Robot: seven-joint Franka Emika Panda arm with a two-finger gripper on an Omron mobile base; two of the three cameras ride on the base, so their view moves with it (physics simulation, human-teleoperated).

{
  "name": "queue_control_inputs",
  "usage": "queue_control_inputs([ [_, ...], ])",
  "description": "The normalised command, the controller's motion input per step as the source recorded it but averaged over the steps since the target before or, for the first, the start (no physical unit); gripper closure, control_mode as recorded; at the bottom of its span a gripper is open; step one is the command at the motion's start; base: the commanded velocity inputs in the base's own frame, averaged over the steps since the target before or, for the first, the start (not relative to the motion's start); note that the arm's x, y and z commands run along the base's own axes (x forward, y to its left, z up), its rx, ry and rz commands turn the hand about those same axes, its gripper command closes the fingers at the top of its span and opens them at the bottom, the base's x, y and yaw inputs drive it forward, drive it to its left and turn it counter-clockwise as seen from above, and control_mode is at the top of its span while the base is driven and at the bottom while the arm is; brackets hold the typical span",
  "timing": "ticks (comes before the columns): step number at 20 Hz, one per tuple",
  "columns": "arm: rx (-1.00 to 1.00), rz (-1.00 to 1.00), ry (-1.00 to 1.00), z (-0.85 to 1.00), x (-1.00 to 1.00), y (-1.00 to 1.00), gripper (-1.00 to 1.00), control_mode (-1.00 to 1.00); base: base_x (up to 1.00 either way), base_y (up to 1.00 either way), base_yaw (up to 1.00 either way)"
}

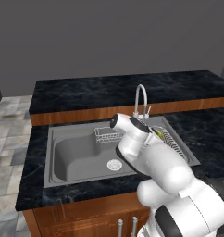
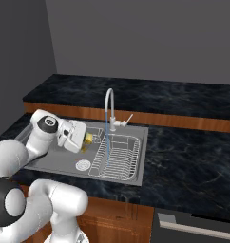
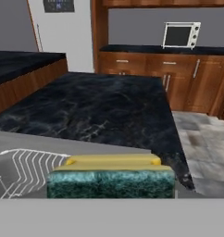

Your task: Soak the sponge with water for a few seconds and then drop it inside the sink.

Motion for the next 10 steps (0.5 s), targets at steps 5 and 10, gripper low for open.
queue_control_inputs([
  [5,-0.02,0.0,0.0,-0.08,0.36,0.0,1.0,-1.0,0.0,0.0,0.0],
  [10,-0.02,0.0,0.0,0.0,0.33,0.0,1.0,-1.0,0.0,0.0,0.0],
])
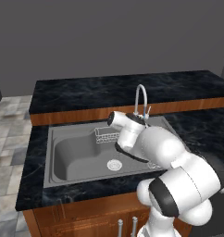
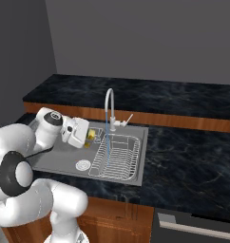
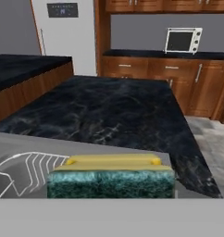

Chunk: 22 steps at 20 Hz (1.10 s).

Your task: Soak the sponge with water for a few seconds and then drop it inside the sink.

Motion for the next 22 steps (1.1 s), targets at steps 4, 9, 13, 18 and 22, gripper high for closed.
queue_control_inputs([
  [4,-0.01,0.0,0.0,-0.03,0.3,0.0,1.0,-1.0,0.0,0.0,0.0],
  [9,-0.02,0.0,0.0,-0.08,0.24,0.0,1.0,-1.0,0.0,0.0,0.0],
  [13,-0.02,0.0,0.0,-0.12,0.26,0.0,1.0,-1.0,0.0,0.0,0.0],
  [18,-0.04,0.0,0.0,-0.11,0.32,0.0,1.0,-1.0,0.0,0.0,0.0],
  [22,-0.04,0.0,0.0,-0.05,0.24,0.0,1.0,-1.0,0.0,0.0,0.0],
])
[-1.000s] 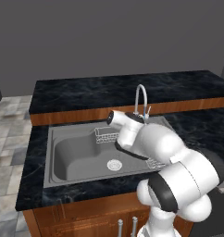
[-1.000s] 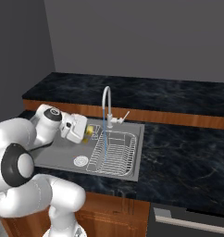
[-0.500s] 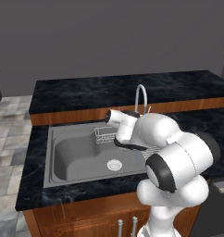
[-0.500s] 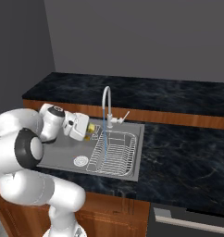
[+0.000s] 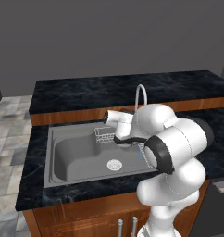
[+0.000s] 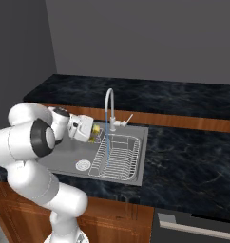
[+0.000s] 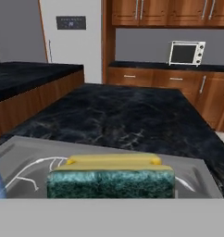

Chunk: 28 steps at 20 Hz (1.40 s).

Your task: Soak the sponge with water for a few seconds and then drop it inside the sink.

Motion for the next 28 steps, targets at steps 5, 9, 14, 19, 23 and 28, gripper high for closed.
queue_control_inputs([
  [5,-0.03,0.0,0.0,-0.05,0.18,0.0,1.0,-1.0,0.0,0.0,0.0],
  [9,-0.03,0.0,0.0,-0.02,0.15,-0.01,1.0,-1.0,0.0,0.0,0.0],
  [14,-0.04,-0.01,0.0,0.0,0.11,-0.09,1.0,-1.0,0.0,0.0,0.0],
  [19,-0.03,-0.03,0.0,0.0,0.08,-0.18,1.0,-1.0,0.0,0.0,0.0],
  [23,-0.01,-0.02,0.0,-0.02,0.01,-0.09,1.0,-1.0,0.0,0.0,0.0],
  [28,0.0,-0.01,0.0,-0.17,0.08,-0.1,1.0,-1.0,0.0,0.0,0.0],
])
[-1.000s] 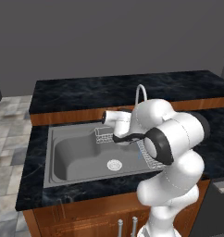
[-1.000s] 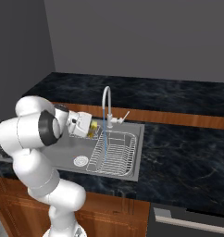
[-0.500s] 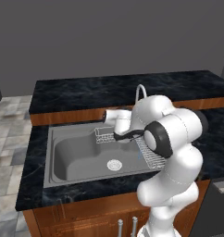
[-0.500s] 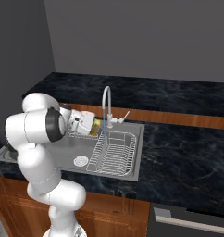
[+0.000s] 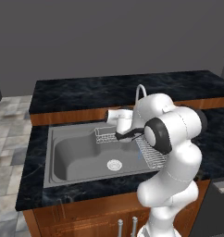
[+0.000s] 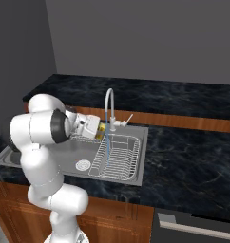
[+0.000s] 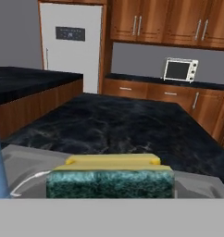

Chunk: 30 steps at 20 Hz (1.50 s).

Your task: Soak the sponge with water for a few seconds and then drop it inside the sink.

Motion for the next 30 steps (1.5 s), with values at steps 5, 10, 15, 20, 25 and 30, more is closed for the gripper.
queue_control_inputs([
  [5,0.0,-0.01,0.0,-0.2,0.13,-0.08,1.0,-1.0,0.0,0.0,0.0],
  [10,0.0,-0.01,0.0,-0.1,0.13,-0.08,1.0,-1.0,0.0,0.0,0.0],
  [15,-0.01,-0.01,0.0,-0.15,0.26,-0.04,1.0,-1.0,0.0,0.0,0.0],
  [20,-0.02,0.0,0.01,-0.13,0.26,0.0,1.0,-1.0,0.0,0.0,0.0],
  [25,0.0,-0.01,0.01,-0.1,0.14,0.0,1.0,-1.0,0.0,0.0,0.0],
  [30,0.0,0.0,0.0,-0.23,0.24,0.0,1.0,-1.0,0.0,0.0,0.0],
])
